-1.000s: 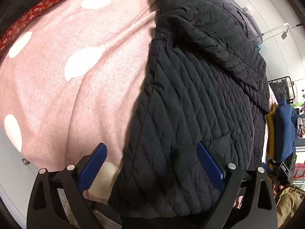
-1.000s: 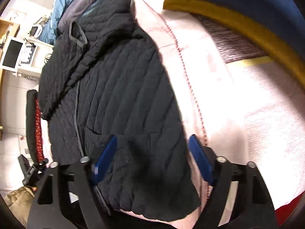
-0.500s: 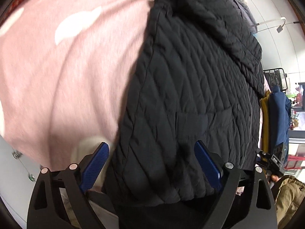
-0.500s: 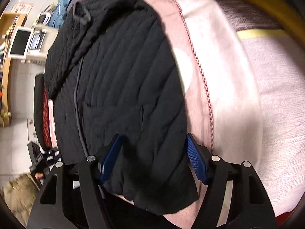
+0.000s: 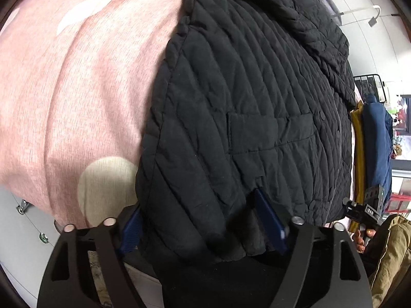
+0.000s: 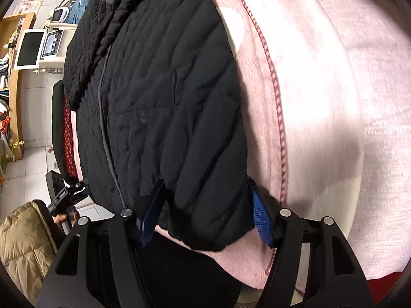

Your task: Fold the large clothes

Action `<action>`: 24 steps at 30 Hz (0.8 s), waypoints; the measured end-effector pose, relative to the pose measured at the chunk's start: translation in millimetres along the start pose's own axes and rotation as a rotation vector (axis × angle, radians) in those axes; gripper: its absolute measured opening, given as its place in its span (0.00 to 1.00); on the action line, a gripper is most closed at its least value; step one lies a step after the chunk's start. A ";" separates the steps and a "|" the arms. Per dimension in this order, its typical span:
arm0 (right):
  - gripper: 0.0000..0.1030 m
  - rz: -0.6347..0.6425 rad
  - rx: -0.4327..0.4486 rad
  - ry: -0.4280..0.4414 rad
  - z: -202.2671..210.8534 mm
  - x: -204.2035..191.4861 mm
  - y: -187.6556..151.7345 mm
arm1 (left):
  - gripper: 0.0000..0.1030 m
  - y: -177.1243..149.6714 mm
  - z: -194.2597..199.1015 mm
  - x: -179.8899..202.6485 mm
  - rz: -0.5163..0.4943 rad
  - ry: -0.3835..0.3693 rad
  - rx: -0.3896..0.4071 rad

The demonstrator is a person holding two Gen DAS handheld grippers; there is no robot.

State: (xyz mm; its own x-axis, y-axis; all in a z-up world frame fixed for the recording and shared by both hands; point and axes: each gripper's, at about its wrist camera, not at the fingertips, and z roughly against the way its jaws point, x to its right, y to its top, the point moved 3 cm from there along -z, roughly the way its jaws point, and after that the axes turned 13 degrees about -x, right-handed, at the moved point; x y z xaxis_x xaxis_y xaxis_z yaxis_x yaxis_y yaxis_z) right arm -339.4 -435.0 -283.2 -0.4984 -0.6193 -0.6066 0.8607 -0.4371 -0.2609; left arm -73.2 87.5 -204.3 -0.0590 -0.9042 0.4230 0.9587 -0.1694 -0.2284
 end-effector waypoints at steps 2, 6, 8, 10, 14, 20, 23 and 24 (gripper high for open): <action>0.60 -0.007 0.015 0.012 1.5 -1.6 3.4 | 0.64 0.0 0.3 -2.0 0.000 -0.003 0.000; 0.43 -0.038 0.015 0.049 2.2 -0.5 10.3 | 0.57 -1.0 1.7 -4.4 0.005 -0.007 0.000; 0.32 -0.020 -0.013 0.060 -0.4 -3.8 10.1 | 0.52 -2.6 2.5 -5.2 0.000 0.002 -0.004; 0.26 0.003 -0.025 0.056 -0.4 -9.6 8.3 | 0.46 -4.3 2.7 -6.0 -0.006 0.008 -0.012; 0.18 0.015 -0.028 0.042 5.3 -14.4 4.5 | 0.24 -10.4 8.7 1.5 -0.045 0.013 -0.017; 0.12 0.072 -0.012 -0.038 12.5 -30.9 -7.6 | 0.12 -24.8 23.4 14.7 -0.130 0.036 -0.002; 0.12 0.080 -0.034 -0.038 14.7 -35.4 -16.6 | 0.12 -33.5 27.0 20.2 -0.158 0.046 -0.019; 0.12 0.076 -0.042 -0.036 14.7 -35.1 -18.4 | 0.12 -37.7 27.1 19.4 -0.153 0.042 -0.031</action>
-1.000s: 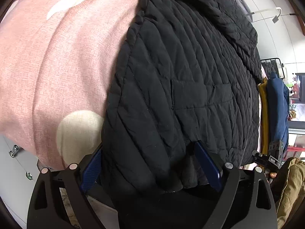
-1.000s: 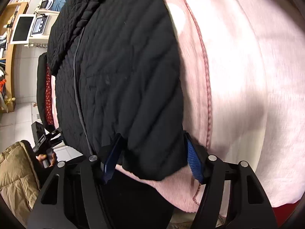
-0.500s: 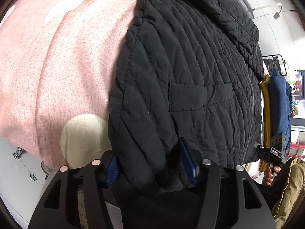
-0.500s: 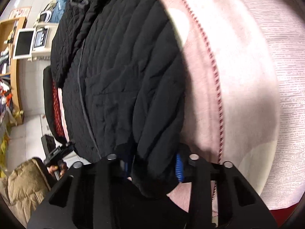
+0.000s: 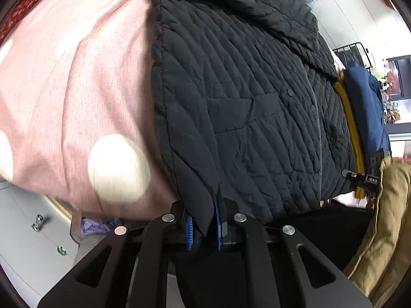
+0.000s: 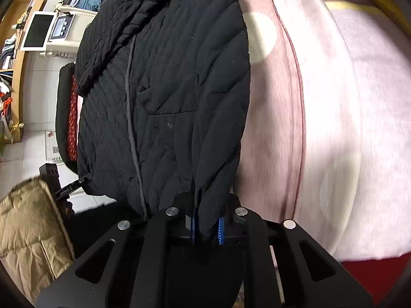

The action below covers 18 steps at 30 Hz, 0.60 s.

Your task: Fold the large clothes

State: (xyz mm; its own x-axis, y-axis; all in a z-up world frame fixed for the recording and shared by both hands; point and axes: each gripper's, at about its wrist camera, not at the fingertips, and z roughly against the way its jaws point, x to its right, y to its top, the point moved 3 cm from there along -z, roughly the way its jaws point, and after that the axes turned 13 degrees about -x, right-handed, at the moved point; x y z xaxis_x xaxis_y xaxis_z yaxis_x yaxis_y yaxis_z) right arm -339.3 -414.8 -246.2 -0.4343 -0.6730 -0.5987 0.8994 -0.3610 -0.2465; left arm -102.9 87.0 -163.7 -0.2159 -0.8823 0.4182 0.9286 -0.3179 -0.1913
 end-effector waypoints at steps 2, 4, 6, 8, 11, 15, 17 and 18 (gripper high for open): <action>0.12 -0.022 -0.019 0.009 -2.2 3.9 -6.5 | 0.12 -6.0 -3.6 -1.7 0.019 -0.012 -0.019; 0.12 -0.065 -0.024 0.034 -5.7 10.6 -11.5 | 0.12 -9.8 -8.5 -6.0 0.047 -0.016 -0.030; 0.12 -0.086 -0.017 0.035 -6.7 13.0 -10.2 | 0.12 -2.3 -10.4 -7.0 0.083 -0.023 -0.024; 0.11 -0.076 -0.010 0.019 -6.1 6.9 -1.1 | 0.11 9.2 -9.2 -1.4 0.068 0.005 -0.019; 0.10 -0.034 0.014 0.026 0.1 -4.5 13.2 | 0.11 34.8 2.1 14.8 -0.007 0.032 0.023; 0.10 0.067 0.084 -0.011 15.3 -35.8 57.1 | 0.11 94.3 32.4 28.7 -0.071 0.043 0.129; 0.10 0.092 0.125 -0.034 19.6 -50.4 85.2 | 0.11 125.9 40.8 39.4 -0.107 0.055 0.166; 0.09 0.108 0.154 -0.054 23.5 -59.7 105.1 | 0.11 143.7 44.8 46.8 -0.131 0.078 0.188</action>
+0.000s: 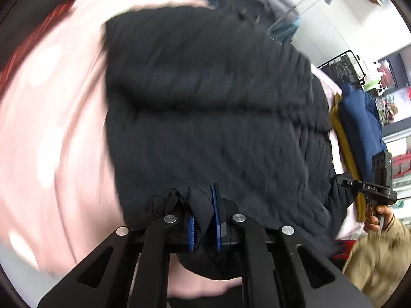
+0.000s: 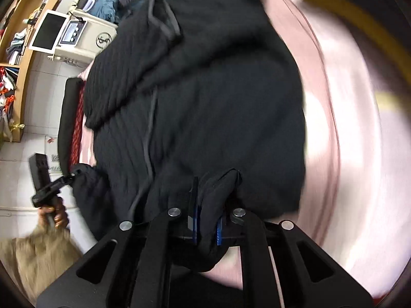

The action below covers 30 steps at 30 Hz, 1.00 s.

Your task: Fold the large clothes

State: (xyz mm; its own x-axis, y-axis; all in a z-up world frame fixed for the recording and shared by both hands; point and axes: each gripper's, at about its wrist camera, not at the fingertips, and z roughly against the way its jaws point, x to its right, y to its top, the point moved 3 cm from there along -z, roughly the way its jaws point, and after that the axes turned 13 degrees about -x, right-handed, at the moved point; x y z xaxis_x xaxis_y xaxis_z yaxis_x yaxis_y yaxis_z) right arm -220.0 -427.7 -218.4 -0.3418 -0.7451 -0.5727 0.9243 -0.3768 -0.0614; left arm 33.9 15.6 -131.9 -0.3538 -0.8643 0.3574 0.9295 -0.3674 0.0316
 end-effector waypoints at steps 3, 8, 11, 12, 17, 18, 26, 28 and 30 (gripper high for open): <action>0.09 0.014 0.104 -0.040 13.8 -16.7 54.4 | 0.10 51.9 6.2 2.1 -0.004 0.081 0.058; 0.09 -0.018 0.245 -0.072 57.0 -30.4 123.7 | 0.10 112.5 32.6 -20.7 0.090 0.140 0.139; 0.09 -0.054 0.306 -0.025 87.8 -26.6 149.1 | 0.10 138.4 60.0 -28.1 0.133 0.094 0.200; 0.09 -0.065 0.311 -0.008 93.7 -29.1 156.7 | 0.10 146.2 64.8 -26.4 0.131 0.099 0.206; 0.09 -0.026 0.316 -0.057 102.8 -44.5 181.6 | 0.10 176.5 63.0 -5.8 0.060 0.220 0.201; 0.09 -0.041 0.308 -0.052 101.6 -43.0 188.0 | 0.10 181.2 59.9 -4.5 0.055 0.232 0.196; 0.09 -0.122 0.270 -0.034 92.0 -33.6 241.8 | 0.10 224.3 53.7 -20.4 0.075 0.209 0.167; 0.09 -0.131 0.267 -0.038 91.6 -33.4 255.0 | 0.10 239.9 51.8 -19.3 0.072 0.214 0.167; 0.09 -0.136 0.262 -0.052 88.5 -32.3 267.7 | 0.10 250.5 46.6 -19.9 0.068 0.226 0.162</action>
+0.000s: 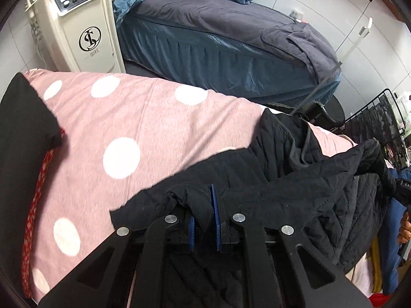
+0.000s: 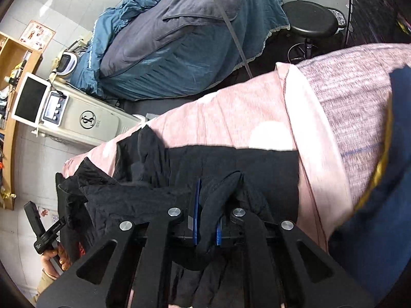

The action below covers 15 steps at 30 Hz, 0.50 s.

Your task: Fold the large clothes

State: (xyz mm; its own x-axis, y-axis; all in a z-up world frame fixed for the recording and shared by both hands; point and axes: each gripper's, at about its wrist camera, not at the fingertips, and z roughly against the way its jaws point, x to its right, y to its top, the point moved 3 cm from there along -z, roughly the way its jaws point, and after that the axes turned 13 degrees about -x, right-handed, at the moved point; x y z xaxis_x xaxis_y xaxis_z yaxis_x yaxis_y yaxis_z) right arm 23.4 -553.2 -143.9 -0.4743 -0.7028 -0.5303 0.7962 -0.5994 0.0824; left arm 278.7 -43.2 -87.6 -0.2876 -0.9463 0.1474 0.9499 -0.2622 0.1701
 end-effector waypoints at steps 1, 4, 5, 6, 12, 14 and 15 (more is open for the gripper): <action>0.09 -0.004 -0.008 -0.012 -5.5 0.3 5.7 | 0.11 5.2 -8.3 -0.3 0.009 0.006 -0.016; 0.09 -0.030 -0.043 -0.045 -27.0 5.6 12.5 | 0.13 5.9 -34.8 -4.5 0.061 0.009 -0.059; 0.09 -0.038 -0.056 -0.060 -36.2 8.3 12.2 | 0.13 4.1 -40.8 -6.2 0.078 0.001 -0.065; 0.09 -0.044 -0.063 -0.069 -41.9 10.4 11.8 | 0.13 1.6 -47.4 -8.4 0.100 -0.012 -0.069; 0.10 -0.120 -0.091 -0.059 -65.9 25.2 12.5 | 0.14 4.3 -59.8 -25.2 0.195 -0.127 -0.102; 0.12 -0.134 -0.103 -0.052 -69.4 26.9 14.2 | 0.17 7.0 -59.3 -34.7 0.255 -0.199 -0.127; 0.12 -0.137 -0.109 -0.046 -70.3 27.6 13.3 | 0.18 8.6 -57.9 -39.6 0.289 -0.243 -0.137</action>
State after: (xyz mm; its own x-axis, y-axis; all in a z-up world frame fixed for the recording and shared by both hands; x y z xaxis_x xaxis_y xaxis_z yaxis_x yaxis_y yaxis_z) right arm 47.3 -553.6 -216.8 -0.5958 -0.6356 -0.4909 0.7576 -0.6476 -0.0809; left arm 305.3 -18.9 -148.4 -0.0109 -0.9169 0.3989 0.9987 -0.0298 -0.0412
